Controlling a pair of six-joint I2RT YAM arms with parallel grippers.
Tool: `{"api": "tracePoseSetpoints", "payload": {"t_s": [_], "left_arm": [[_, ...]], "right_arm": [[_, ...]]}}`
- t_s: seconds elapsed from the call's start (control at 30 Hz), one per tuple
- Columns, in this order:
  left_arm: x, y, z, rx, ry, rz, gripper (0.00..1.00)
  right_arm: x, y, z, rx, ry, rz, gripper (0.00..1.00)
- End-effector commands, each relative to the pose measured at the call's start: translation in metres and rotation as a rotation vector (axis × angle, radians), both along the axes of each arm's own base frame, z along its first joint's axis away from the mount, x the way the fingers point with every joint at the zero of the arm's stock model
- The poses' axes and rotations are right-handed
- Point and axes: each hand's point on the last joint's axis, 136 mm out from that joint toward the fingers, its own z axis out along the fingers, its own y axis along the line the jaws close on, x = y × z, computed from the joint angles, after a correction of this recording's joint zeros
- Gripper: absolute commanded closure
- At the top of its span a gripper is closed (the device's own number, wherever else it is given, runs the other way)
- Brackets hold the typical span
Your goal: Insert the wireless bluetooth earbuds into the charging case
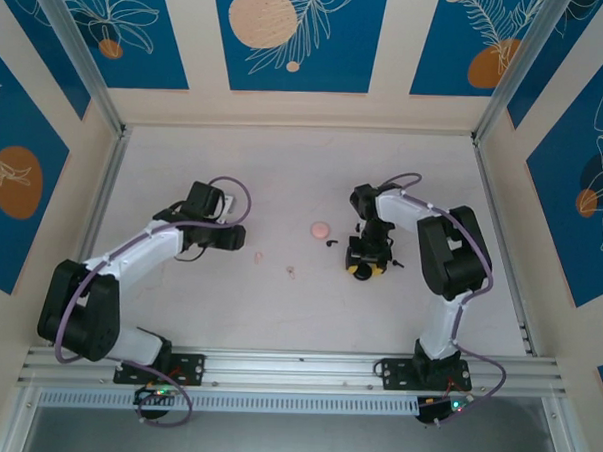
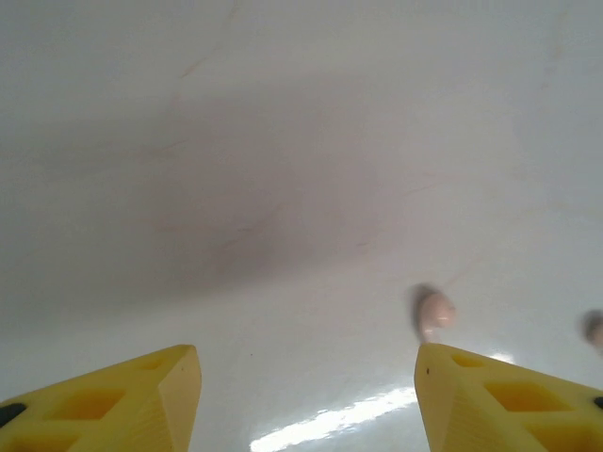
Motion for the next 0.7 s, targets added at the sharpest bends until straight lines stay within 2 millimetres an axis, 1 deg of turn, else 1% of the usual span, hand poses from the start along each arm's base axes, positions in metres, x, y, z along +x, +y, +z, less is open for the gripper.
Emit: {"api": "tracePoseSetpoints", "payload": {"t_s": [0.0,0.07,0.1,0.13,0.23,0.27,0.33,0.43,0.53,0.67], "left_arm": [[-0.001,-0.044,0.033,-0.122,-0.192,-0.218,0.39],[-0.006,-0.062,0.050,-0.174,-0.311,-0.312,0.41],[-0.012,-0.068,0.054,-0.204,-0.357,-0.345,0.42],[-0.013,-0.076,0.067,-0.247,-0.433,-0.376,0.43],[-0.026,-0.091,0.087,-0.348,-0.575,-0.460,0.50],[-0.030,-0.094,0.092,-0.369,-0.604,-0.487,0.50],[-0.040,-0.104,0.097,-0.400,-0.656,-0.559,0.51],[-0.057,-0.120,0.100,-0.440,-0.711,-0.693,0.53],[-0.065,-0.131,0.099,-0.471,-0.733,-0.763,0.54],[-0.067,-0.141,0.104,-0.502,-0.764,-0.785,0.55]], "right_arm": [[0.022,0.031,0.033,0.169,-0.180,-0.082,0.54],[0.034,0.049,0.052,0.279,-0.277,-0.118,0.56],[0.040,0.059,0.062,0.337,-0.328,-0.132,0.57],[0.045,0.070,0.072,0.401,-0.376,-0.144,0.57],[0.054,0.095,0.102,0.579,-0.498,-0.154,0.57],[0.056,0.104,0.112,0.640,-0.532,-0.145,0.57],[0.056,0.117,0.132,0.746,-0.589,-0.129,0.57],[0.052,0.129,0.152,0.834,-0.643,-0.105,0.57],[0.044,0.137,0.165,0.887,-0.691,-0.086,0.57],[0.031,0.147,0.177,0.943,-0.746,-0.066,0.57]]}}
